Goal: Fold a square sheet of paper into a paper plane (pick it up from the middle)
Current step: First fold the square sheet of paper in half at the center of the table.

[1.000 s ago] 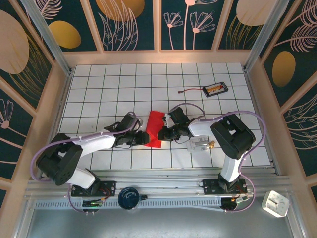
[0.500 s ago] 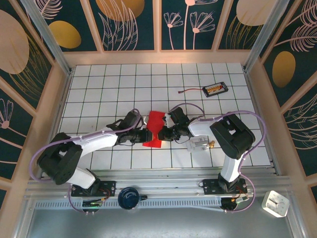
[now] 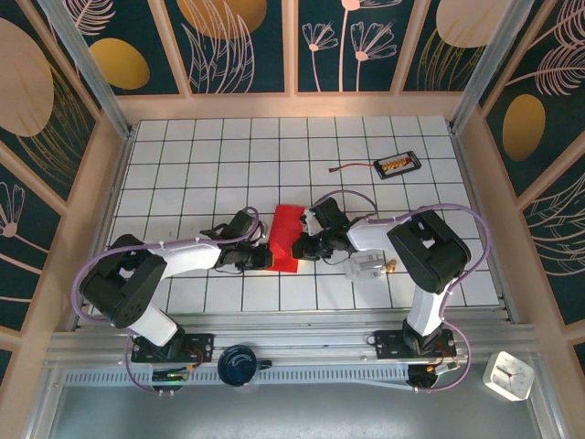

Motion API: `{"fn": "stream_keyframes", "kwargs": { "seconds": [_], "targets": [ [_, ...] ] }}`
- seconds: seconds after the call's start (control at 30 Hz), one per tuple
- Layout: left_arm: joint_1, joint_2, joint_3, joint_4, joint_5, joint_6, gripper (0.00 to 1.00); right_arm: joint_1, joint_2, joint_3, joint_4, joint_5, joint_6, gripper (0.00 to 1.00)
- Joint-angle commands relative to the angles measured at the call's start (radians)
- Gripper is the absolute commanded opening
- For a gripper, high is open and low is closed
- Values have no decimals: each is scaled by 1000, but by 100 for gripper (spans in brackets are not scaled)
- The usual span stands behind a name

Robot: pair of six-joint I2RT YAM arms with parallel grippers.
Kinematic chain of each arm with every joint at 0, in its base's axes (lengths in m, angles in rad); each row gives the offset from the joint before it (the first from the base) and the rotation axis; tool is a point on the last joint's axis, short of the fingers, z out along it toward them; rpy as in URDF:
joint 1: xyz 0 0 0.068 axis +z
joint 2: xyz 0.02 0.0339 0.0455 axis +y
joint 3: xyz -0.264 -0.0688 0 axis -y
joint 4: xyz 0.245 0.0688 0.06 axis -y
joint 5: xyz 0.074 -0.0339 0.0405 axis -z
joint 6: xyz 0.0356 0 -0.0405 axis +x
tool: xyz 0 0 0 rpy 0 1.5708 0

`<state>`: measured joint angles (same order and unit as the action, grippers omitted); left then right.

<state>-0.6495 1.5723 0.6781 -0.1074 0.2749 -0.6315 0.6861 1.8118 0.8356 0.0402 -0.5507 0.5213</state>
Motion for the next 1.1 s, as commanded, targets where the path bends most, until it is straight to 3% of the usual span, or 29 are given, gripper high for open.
{"fn": "stream_keyframes", "kwargs": {
  "seconds": [0.0, 0.17, 0.37, 0.5, 0.7, 0.93, 1.07],
  "targets": [
    [27, 8, -23, -59, -42, 43, 12, -9, 89, -46, -164, 147, -40, 10],
    [39, -10, -7, -93, -55, 67, 12, -9, 95, -45, -168, 150, -44, 10],
    [25, -122, -13, 46, 101, 10, 14, -8, 96, -38, -171, 152, -45, 9],
    [5, -95, -22, 112, 178, -19, 14, -8, 97, -34, -175, 155, -47, 9],
    [39, 5, -50, 98, 148, -38, 10, -10, 100, -35, -177, 156, -50, 9],
    [105, 6, -116, 82, 128, -13, 9, -10, 100, -40, -181, 161, -53, 9],
    [122, -71, -87, 94, 142, -7, 10, -12, 99, -41, -185, 164, -61, 9]
  ]
}}
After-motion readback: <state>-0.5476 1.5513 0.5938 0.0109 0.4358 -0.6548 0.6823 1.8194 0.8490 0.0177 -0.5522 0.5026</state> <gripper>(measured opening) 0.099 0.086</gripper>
